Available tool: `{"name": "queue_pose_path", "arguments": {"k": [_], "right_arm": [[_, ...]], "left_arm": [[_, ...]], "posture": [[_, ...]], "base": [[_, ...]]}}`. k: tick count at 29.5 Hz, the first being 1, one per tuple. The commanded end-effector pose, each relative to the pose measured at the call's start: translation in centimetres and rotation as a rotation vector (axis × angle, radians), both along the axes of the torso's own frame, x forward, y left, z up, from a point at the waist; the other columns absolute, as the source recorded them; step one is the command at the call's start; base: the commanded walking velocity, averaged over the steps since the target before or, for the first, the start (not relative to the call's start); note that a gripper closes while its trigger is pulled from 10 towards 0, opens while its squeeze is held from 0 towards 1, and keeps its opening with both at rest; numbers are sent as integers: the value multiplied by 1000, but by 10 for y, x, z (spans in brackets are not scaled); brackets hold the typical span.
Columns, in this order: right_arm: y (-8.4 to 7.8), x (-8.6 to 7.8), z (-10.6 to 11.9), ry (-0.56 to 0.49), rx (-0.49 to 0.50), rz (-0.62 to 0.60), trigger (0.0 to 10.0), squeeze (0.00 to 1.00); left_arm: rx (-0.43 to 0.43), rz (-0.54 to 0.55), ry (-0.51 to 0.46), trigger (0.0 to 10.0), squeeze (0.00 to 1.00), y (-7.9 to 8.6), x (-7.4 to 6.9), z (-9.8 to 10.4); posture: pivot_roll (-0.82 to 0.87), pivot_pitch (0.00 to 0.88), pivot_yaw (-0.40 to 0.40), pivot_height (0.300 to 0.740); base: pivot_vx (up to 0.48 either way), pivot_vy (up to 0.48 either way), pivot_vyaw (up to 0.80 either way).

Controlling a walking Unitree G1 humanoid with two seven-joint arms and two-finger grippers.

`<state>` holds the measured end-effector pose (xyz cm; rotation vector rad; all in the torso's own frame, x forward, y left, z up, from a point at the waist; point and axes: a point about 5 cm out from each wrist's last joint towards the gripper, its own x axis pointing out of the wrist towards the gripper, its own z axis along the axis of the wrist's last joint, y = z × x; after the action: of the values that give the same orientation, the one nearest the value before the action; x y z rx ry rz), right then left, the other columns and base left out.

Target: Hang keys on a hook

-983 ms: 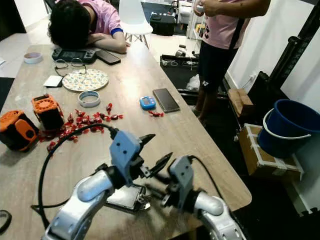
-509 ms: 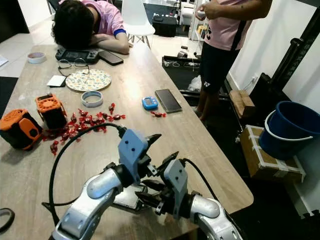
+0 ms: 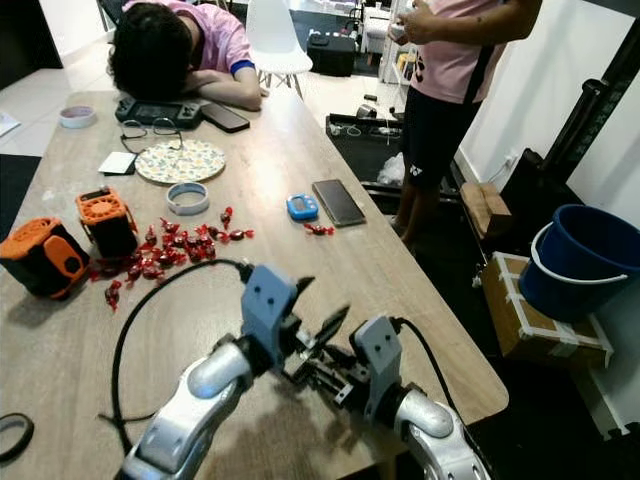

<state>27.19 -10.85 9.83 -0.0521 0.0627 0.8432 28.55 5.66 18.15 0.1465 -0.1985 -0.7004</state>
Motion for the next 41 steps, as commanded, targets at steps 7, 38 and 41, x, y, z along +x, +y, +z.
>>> {"name": "queue_pose_path", "arguments": {"k": [7, 38, 41], "right_arm": [[-2, -3, -4, 18, 4, -2, 10000, 0], [-36, -6, 2, 10, -52, -8, 10000, 0], [-35, -9, 3, 15, -55, 12, 10000, 0]], "left_arm": [[9, -8, 11, 10000, 0, -13, 2, -3], [140, 15, 142, 10000, 0, 47, -7, -45], [141, 18, 149, 10000, 0, 50, -14, -47]], "posture": [[79, 125, -48, 740], [75, 133, -42, 740], [75, 134, -42, 740]], "base": [[0, 0, 0], [0, 0, 0], [0, 0, 0]]}}
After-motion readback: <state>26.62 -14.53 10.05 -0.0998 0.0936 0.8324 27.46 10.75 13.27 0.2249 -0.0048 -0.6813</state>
